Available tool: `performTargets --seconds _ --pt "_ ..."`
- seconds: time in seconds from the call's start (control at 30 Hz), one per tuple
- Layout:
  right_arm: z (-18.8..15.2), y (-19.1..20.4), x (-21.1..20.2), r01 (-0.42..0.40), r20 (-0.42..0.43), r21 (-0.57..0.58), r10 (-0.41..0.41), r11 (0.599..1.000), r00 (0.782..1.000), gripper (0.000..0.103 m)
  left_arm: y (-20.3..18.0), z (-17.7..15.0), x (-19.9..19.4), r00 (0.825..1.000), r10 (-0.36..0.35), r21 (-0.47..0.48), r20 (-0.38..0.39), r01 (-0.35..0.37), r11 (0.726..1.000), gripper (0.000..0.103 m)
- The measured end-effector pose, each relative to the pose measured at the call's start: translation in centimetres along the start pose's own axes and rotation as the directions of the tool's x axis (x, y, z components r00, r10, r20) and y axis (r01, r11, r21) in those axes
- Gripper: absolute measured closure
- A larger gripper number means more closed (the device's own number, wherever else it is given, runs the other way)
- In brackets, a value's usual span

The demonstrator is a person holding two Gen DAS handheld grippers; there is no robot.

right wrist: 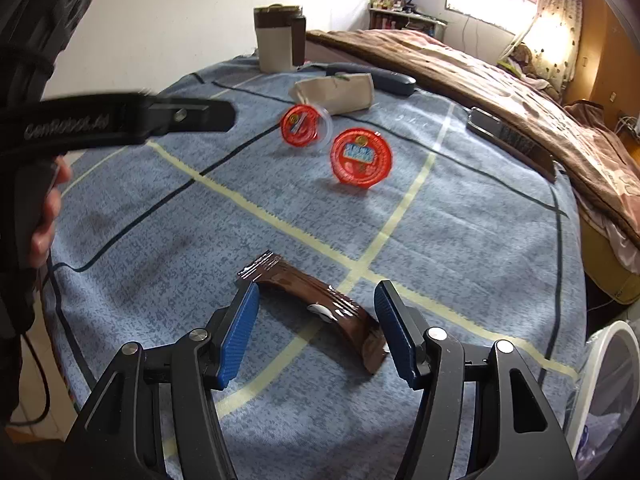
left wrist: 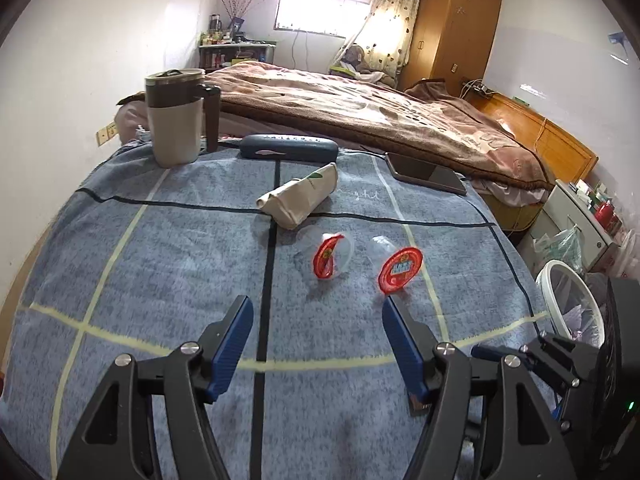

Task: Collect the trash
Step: 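Grasp the brown wrapper with the right gripper while the left gripper grasps the clear red-lidded cup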

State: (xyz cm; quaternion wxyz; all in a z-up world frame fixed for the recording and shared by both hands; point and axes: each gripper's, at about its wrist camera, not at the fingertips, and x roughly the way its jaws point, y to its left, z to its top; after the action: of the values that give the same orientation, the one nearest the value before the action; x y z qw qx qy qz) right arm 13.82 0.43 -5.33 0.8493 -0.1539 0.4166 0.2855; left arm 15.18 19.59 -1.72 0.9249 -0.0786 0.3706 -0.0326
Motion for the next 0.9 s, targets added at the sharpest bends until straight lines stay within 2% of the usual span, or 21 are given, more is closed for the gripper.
performTargets --seconds 0.03,0.07,0.1,0.13,0.37,0.53,0.6,0.8,0.9 --pt "-0.1 0.0 0.0 0.003 -0.001 0.001 -0.003 1.000 1.000 0.041 0.0 0.2 0.3 1.000 0.001 0.002 0.000 -0.001 1.000 0.034" --pt "-0.1 0.0 0.0 0.003 -0.002 0.002 -0.003 1.000 1.000 0.046 -0.1 0.5 0.6 1.000 0.000 0.006 -0.001 0.000 1.000 0.034" --pt "-0.1 0.0 0.0 0.005 -0.004 0.005 -0.005 1.000 1.000 0.057 -0.1 0.7 1.0 1.000 -0.001 0.006 -0.005 0.001 1.000 0.034" --pt "-0.1 0.0 0.0 0.011 -0.002 0.009 -0.011 1.000 1.000 0.063 -0.1 1.0 1.4 1.000 -0.004 0.008 -0.009 0.004 1.000 0.034" --pt "-0.2 -0.6 -0.2 0.030 0.012 0.050 -0.030 0.998 0.999 0.083 -0.8 2.9 3.3 1.000 0.003 0.010 -0.018 -0.003 1.000 0.033" --pt "0.2 -1.8 -0.6 0.041 0.046 0.122 -0.047 0.992 0.998 0.083 -1.5 4.0 5.0 1.000 0.014 0.003 -0.018 -0.014 1.000 0.031" --pt "0.2 -2.2 -0.6 0.044 0.052 0.139 -0.051 0.989 0.997 0.083 -1.3 4.2 6.1 0.999 0.030 -0.022 -0.042 -0.031 0.999 0.031" --pt "0.3 -2.6 -1.1 0.056 0.077 0.179 -0.071 0.982 0.995 0.083 -1.5 4.3 8.4 0.995 0.083 -0.001 -0.046 -0.084 0.997 0.031" --pt "0.6 -2.9 -1.1 0.053 0.088 0.189 -0.070 0.981 0.994 0.083 -1.5 4.0 9.1 0.995 0.071 -0.010 -0.072 -0.072 0.997 0.031"
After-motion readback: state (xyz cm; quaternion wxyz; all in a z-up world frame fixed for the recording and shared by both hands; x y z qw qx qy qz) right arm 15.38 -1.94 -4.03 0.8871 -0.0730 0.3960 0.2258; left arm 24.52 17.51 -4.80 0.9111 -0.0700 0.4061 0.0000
